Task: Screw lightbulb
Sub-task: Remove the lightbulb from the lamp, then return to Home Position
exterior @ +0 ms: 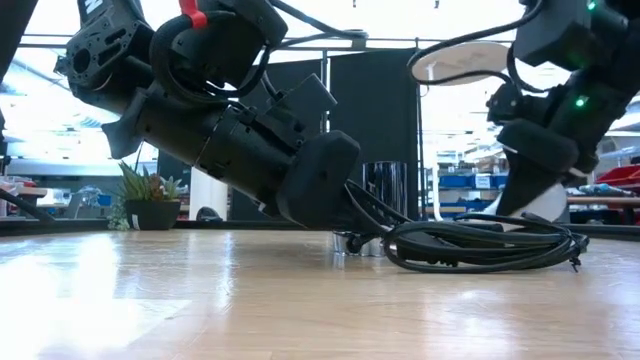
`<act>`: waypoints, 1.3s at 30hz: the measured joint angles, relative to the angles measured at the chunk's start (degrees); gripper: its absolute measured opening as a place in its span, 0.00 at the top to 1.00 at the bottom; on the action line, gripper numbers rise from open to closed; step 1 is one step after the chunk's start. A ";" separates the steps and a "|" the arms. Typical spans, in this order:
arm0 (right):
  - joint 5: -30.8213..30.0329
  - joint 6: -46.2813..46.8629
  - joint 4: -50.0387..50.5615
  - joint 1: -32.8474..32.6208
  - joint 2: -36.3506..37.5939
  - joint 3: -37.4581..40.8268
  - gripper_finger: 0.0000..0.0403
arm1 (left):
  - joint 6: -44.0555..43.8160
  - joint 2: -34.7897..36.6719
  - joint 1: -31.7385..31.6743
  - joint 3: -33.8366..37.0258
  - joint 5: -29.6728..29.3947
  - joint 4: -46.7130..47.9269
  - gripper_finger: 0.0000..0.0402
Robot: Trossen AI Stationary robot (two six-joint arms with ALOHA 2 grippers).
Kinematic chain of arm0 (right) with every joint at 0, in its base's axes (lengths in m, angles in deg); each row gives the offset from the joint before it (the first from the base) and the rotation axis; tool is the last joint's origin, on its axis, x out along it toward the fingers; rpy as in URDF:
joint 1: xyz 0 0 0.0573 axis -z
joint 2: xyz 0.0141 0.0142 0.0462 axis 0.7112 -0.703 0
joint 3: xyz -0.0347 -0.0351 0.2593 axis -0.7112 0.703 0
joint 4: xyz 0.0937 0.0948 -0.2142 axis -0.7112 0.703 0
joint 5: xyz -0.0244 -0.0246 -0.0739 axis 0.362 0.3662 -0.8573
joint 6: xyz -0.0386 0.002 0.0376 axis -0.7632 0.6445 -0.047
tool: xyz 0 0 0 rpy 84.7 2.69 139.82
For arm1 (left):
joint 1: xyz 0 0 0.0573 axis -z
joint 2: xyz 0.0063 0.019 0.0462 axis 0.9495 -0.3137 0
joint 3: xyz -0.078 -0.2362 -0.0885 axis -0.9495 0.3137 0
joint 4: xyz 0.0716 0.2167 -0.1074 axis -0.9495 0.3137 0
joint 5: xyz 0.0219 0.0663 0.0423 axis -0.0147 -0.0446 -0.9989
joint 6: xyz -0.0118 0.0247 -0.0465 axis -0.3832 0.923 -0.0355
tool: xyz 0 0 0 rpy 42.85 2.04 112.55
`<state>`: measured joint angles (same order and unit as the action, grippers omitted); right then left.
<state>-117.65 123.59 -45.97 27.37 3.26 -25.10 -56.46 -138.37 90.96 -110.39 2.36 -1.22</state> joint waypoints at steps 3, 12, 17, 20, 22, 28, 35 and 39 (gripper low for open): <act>0.53 -0.22 -0.64 0.27 -0.91 0.00 0.30 | 1.74 0.00 0.00 0.00 -0.18 -0.03 0.30; 2.98 -3.74 -0.34 0.01 1.60 -0.02 0.20 | 4.72 7.45 0.74 0.09 2.35 13.69 0.28; 2.89 -4.87 0.18 0.01 5.19 -0.02 0.14 | 4.48 11.06 0.75 0.10 7.16 19.85 0.28; 2.17 -4.83 -0.30 -0.02 7.83 -0.02 0.13 | 4.20 12.71 0.87 0.08 8.62 22.44 0.28; 1.57 -4.91 -1.20 -0.57 9.78 -0.02 0.14 | 3.30 14.30 1.07 0.05 9.35 25.81 0.28; -3.76 -13.61 -9.86 -7.15 14.61 -0.02 0.14 | -1.94 21.88 2.35 0.03 9.31 40.46 0.28; -10.43 -26.82 -13.17 -15.86 17.59 -0.04 0.14 | -4.53 29.84 6.81 0.03 9.93 52.47 0.28; -10.58 -28.82 -13.42 -19.62 18.31 -0.04 0.14 | -1.18 33.81 11.76 1.97 9.49 53.99 0.28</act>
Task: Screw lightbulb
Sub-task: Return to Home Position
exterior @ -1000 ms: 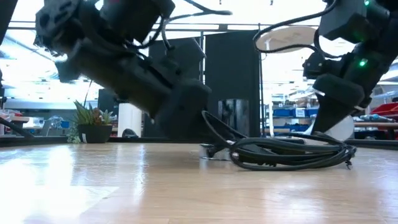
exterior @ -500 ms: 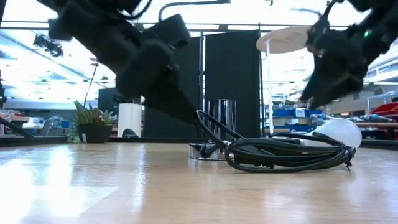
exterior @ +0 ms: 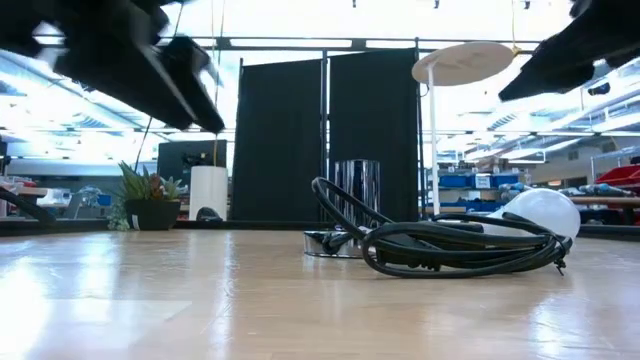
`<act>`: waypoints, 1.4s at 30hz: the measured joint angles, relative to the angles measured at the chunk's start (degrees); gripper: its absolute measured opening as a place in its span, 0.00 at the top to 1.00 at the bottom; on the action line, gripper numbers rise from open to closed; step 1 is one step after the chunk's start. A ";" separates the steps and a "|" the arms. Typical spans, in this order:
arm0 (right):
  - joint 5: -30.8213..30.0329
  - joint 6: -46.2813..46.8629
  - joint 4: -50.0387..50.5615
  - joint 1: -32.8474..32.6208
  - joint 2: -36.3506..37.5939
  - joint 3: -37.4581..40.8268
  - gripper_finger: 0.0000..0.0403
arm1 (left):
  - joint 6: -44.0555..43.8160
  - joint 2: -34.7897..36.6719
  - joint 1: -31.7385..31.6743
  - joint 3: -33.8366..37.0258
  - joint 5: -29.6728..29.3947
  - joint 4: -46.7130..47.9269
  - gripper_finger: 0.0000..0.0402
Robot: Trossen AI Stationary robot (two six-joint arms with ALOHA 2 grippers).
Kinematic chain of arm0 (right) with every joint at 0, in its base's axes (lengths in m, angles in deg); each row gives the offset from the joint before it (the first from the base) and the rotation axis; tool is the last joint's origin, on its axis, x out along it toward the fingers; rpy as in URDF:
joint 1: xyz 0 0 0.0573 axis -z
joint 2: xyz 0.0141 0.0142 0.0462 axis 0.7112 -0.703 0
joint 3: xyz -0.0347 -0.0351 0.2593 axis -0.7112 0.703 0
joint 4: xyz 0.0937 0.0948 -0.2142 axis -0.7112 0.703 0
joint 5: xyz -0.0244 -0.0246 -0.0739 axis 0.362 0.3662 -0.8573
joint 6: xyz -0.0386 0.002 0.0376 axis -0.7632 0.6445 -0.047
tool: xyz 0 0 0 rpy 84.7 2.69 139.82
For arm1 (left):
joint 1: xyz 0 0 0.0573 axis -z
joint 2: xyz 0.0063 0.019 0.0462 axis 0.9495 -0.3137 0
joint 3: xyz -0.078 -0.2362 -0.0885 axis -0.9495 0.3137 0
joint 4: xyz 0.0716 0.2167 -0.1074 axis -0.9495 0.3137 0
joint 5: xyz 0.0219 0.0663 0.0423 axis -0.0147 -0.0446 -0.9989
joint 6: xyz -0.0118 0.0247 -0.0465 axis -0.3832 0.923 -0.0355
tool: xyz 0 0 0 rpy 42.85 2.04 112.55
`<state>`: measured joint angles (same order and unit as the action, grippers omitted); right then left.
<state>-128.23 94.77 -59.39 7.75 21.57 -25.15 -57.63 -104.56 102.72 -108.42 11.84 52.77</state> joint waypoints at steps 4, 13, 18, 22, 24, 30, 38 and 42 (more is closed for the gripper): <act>-2.48 -0.81 -0.20 -3.74 0.84 0.80 0.14 | 0.90 4.49 4.62 5.45 -3.13 -5.38 0.28; -9.27 7.44 -0.45 -10.02 5.42 7.29 0.14 | -2.20 16.55 9.32 20.35 -3.70 -18.27 0.28; -9.87 5.42 -0.57 -11.97 6.27 8.18 0.14 | -2.28 22.98 9.64 27.24 -3.67 -21.83 0.28; -9.76 5.17 -0.57 -12.55 5.82 8.24 0.14 | -2.16 25.98 9.63 32.30 -4.61 -26.44 0.28; -10.09 5.25 -0.63 -13.05 5.41 8.24 0.14 | -1.92 26.27 9.61 34.61 -4.66 -30.18 0.28; -13.36 4.27 -0.47 -15.00 3.21 8.24 0.14 | -2.10 26.31 9.61 40.82 -4.65 -38.65 0.28; -13.87 5.43 -0.54 -15.93 2.84 8.24 0.14 | -1.86 26.31 9.61 47.52 -4.44 -50.27 0.28; -13.46 5.45 -0.53 -15.39 2.84 8.24 0.14 | -2.99 26.27 9.61 49.43 -4.40 -54.37 0.28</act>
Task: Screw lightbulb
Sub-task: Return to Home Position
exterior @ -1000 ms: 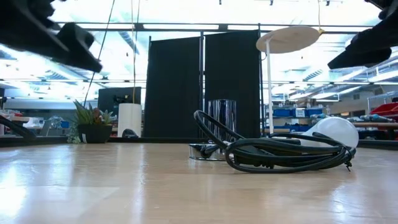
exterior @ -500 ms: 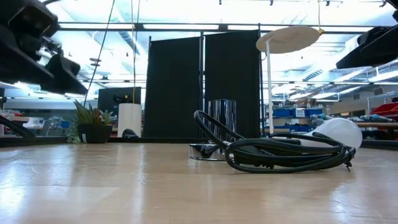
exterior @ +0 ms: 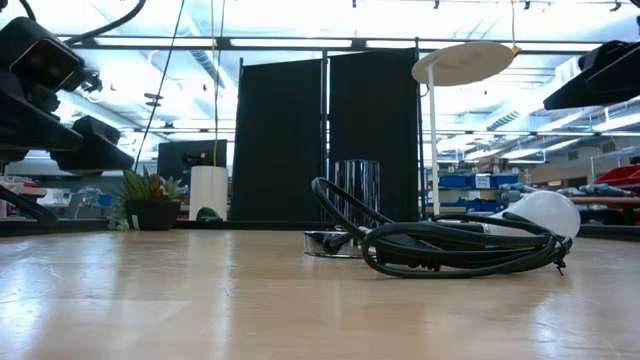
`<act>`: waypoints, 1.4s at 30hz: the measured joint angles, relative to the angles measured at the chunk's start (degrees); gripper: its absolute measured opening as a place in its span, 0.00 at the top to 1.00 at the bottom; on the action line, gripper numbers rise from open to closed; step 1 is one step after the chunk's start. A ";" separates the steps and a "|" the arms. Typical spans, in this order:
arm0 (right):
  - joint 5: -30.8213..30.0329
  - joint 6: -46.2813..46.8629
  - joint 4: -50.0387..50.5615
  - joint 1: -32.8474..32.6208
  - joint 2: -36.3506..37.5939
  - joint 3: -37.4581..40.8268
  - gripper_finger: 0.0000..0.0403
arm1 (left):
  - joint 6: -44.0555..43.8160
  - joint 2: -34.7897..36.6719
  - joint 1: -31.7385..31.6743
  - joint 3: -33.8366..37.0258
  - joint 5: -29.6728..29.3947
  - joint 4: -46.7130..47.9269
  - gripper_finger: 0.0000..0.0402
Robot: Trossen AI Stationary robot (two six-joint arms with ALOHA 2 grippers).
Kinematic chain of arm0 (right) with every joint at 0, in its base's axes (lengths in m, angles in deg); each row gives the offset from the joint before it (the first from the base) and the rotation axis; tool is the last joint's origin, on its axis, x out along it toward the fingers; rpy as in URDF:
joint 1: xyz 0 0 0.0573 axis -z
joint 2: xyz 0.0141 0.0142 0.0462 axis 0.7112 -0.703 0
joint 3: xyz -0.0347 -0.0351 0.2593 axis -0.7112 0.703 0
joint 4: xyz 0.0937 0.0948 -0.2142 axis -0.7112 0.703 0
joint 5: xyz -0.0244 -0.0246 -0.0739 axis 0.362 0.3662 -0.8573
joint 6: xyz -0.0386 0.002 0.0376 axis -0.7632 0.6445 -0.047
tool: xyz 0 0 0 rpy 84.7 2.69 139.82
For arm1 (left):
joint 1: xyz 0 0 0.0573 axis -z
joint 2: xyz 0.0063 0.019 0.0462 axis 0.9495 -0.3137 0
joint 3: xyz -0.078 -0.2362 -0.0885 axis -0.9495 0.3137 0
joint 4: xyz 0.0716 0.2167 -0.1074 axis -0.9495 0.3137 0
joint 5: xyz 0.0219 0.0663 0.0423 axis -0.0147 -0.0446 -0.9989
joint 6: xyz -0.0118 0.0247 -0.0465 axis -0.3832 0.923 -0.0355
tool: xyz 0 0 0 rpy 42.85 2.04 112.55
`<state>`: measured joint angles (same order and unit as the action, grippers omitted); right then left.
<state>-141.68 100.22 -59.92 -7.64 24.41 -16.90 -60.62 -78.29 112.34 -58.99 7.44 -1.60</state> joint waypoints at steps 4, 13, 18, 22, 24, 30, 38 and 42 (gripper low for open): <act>0.04 0.03 -0.01 0.68 0.00 0.00 0.14 | 0.54 -0.02 0.00 0.00 0.00 0.03 0.28; 6.66 0.07 -2.24 1.03 0.00 0.00 0.14 | 1.21 -0.02 0.00 0.00 0.02 -0.04 0.28; 14.21 0.13 -13.33 1.78 0.00 0.00 0.14 | 1.21 -0.02 0.00 0.00 0.02 -0.04 0.28; 18.93 0.14 -21.19 2.15 0.00 0.00 0.14 | 1.21 -0.04 0.00 0.00 0.02 -0.02 0.28; 19.58 0.14 -25.22 2.17 0.00 0.00 0.14 | 1.21 -0.04 0.00 0.00 0.02 -0.02 0.28; 19.60 0.08 -37.56 2.17 0.00 0.00 0.14 | 1.22 0.71 0.00 0.00 0.04 0.32 0.28; 19.60 0.03 -45.04 2.64 0.02 0.00 0.14 | 1.25 11.81 -0.31 0.00 0.09 8.98 0.28; 19.59 0.03 -45.02 3.38 0.02 0.00 0.14 | 1.25 17.11 -0.87 0.00 0.09 15.73 0.28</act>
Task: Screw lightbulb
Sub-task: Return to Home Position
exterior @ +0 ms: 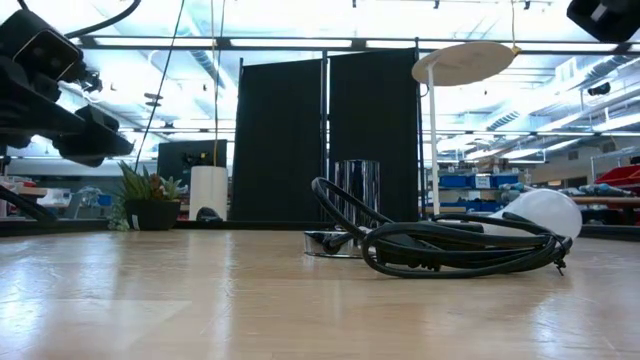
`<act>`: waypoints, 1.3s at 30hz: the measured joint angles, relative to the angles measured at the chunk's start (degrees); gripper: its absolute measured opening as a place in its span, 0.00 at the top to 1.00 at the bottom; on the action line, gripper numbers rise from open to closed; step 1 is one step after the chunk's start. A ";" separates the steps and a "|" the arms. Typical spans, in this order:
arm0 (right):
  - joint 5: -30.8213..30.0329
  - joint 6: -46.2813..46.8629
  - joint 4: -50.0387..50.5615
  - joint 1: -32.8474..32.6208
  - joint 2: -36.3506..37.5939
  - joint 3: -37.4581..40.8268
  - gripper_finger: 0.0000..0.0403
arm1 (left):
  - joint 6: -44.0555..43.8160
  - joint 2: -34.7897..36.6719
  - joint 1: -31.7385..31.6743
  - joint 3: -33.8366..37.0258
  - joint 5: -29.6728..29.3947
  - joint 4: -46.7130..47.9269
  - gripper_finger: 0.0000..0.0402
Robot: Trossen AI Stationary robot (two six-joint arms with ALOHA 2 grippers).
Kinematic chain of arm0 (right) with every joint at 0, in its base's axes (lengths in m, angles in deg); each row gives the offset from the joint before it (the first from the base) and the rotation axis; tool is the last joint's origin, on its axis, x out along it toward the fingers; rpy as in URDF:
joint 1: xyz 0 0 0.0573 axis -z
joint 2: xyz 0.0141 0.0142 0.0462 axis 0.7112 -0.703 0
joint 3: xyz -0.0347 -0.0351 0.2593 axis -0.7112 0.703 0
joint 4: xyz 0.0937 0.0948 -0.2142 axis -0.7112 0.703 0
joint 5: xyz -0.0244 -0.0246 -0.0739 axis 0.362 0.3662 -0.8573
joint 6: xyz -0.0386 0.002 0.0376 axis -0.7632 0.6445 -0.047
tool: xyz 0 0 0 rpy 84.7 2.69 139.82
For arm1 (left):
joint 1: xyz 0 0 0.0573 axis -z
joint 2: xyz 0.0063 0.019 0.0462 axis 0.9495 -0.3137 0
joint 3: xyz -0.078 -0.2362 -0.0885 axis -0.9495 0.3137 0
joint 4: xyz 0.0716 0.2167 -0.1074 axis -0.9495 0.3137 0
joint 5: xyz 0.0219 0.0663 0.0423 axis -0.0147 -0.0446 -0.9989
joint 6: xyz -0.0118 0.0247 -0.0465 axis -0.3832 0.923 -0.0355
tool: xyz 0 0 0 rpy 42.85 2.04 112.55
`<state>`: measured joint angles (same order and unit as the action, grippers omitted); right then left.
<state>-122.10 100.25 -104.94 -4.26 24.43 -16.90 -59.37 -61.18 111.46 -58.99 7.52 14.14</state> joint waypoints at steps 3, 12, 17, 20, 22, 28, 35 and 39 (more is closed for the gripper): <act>0.01 0.01 0.10 0.71 -0.01 0.00 0.14 | 0.00 3.14 0.00 0.00 0.05 2.18 0.28; -0.01 0.02 3.09 2.97 -3.30 -0.01 0.14 | 0.02 12.45 0.00 0.00 0.13 4.18 0.28; -0.01 0.02 3.41 4.22 -6.50 -0.02 0.14 | 0.00 17.90 -0.18 0.00 0.13 7.21 0.28; -0.01 0.00 3.40 5.08 -8.41 -0.02 0.14 | -0.01 21.34 -1.36 0.02 0.11 11.35 0.28; -0.01 0.00 3.33 5.49 -9.05 -0.02 0.14 | -0.01 23.59 -2.50 0.02 0.11 14.20 0.28; 0.00 0.01 2.00 6.56 -9.33 1.39 0.14 | 0.00 27.77 -7.53 0.02 0.17 18.11 0.28; -0.03 0.02 0.29 7.14 -9.33 6.31 0.14 | 0.00 27.66 -14.10 0.02 0.24 18.16 0.28; -0.03 0.02 0.34 7.14 -9.33 8.58 0.14 | 0.00 27.39 -16.97 0.02 0.28 18.22 0.28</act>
<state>-122.13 100.27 -104.61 2.87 15.10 -8.32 -59.37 -33.79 94.50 -58.96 7.80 32.35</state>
